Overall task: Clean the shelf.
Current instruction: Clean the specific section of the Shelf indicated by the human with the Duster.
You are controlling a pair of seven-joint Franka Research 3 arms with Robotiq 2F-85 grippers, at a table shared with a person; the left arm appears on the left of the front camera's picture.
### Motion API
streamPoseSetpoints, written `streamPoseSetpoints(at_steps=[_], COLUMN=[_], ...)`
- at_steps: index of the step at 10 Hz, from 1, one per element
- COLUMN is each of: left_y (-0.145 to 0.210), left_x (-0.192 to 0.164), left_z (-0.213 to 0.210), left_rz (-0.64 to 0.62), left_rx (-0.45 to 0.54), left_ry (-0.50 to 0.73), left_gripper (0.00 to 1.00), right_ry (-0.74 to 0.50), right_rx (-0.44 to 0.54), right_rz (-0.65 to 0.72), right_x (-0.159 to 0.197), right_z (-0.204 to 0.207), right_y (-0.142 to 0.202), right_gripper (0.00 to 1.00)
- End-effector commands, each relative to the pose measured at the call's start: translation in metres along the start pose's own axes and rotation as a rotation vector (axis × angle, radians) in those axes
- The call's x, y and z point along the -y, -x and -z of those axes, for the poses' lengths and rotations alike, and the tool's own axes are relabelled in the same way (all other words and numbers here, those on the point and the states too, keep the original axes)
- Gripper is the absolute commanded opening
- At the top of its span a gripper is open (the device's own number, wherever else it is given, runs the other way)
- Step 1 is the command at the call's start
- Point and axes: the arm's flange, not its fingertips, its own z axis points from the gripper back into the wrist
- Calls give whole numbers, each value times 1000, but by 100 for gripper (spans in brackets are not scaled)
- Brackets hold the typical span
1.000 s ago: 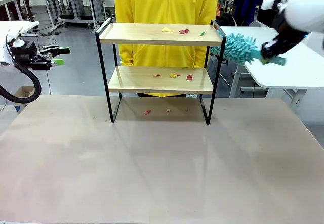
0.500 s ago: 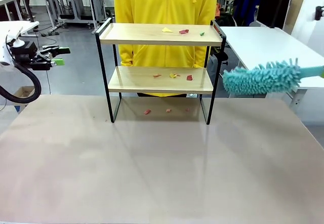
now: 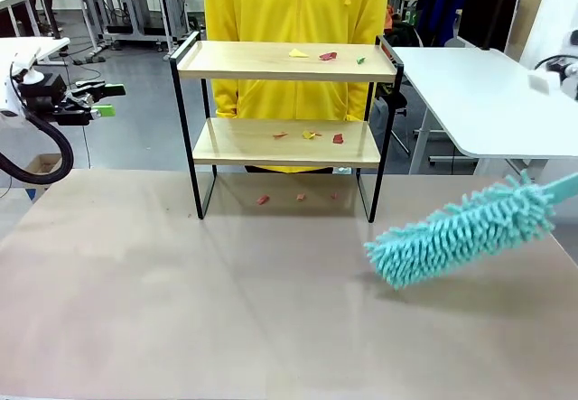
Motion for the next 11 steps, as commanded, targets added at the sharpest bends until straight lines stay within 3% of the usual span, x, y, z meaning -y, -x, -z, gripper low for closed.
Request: streamPoseSetpoints(at_steps=[1,2,4,5,11], left_y=[-2,-2,-2,-2,-2], left_x=[1,1,1,1,1], left_z=[0,0,0,0,0], left_rz=[4,4,4,4,4], left_rx=[-1,-1,-1,-1,-1], left_ry=[3,3,3,3,3], left_gripper=[100,100,100,100,100], right_ry=[2,-16,-53,-30,-30], right_rx=[-28,-19,106,-26,-26], right_rz=[-143,-173,-173,-153,-153], right_x=[-9,-5,2,-12,-12], right_z=[19,30,29,31,31], right_y=[-26,-40,-50,-51,-51], right_gripper=[13,13,13,13,13])
